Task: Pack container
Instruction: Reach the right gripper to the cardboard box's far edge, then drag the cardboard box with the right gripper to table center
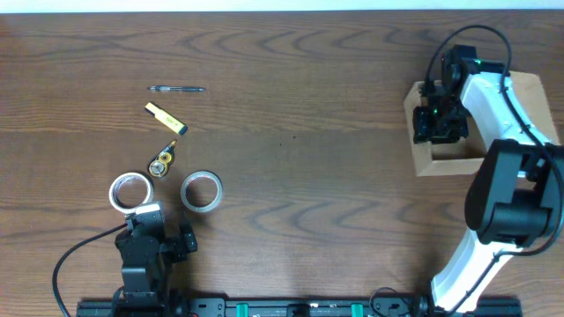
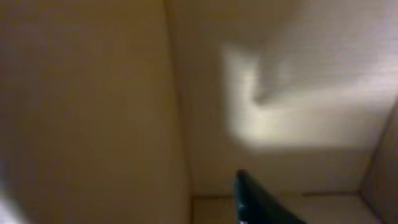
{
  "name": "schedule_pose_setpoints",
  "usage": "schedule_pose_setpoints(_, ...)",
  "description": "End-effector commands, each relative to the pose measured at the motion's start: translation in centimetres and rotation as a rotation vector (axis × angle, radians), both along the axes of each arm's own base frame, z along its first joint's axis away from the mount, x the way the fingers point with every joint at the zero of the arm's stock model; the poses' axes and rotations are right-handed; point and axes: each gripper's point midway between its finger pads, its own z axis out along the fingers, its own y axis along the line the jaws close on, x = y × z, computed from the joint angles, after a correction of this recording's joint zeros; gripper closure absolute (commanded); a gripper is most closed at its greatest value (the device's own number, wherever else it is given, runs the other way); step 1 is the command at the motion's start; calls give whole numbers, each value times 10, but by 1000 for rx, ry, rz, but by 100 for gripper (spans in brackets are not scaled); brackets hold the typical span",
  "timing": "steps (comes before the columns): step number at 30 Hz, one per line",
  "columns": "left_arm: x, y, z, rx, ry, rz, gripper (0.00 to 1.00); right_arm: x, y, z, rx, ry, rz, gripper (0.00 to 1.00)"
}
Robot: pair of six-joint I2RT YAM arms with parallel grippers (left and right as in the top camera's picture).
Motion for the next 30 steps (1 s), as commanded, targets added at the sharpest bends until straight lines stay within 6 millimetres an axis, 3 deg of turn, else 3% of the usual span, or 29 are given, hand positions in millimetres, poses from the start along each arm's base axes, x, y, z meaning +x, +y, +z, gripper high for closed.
schedule_pose_setpoints(1, -1, 1, -5, -5, 7, 10, 4, 6, -1, 4, -9, -20, 3, 78)
schedule_pose_setpoints(5, -1, 1, -5, -5, 7, 10, 5, 6, 0, 5, -10, -22, 8, 99)
schedule_pose_setpoints(11, -1, 1, -5, -5, 7, 10, 5, 8, 6, 13, -26, -33, 47, 99)
schedule_pose_setpoints(16, -1, 1, -5, -5, 7, 10, 5, 15, 29, 35, -36, -78, 189, 99)
schedule_pose_setpoints(21, -1, 1, -5, -5, 7, 10, 5, 26, 76, 57, -41, -133, 418, 99)
schedule_pose_setpoints(30, -1, 1, -5, -5, 7, 10, 5, 37, 193, 86, -109, -296, 899, 99)
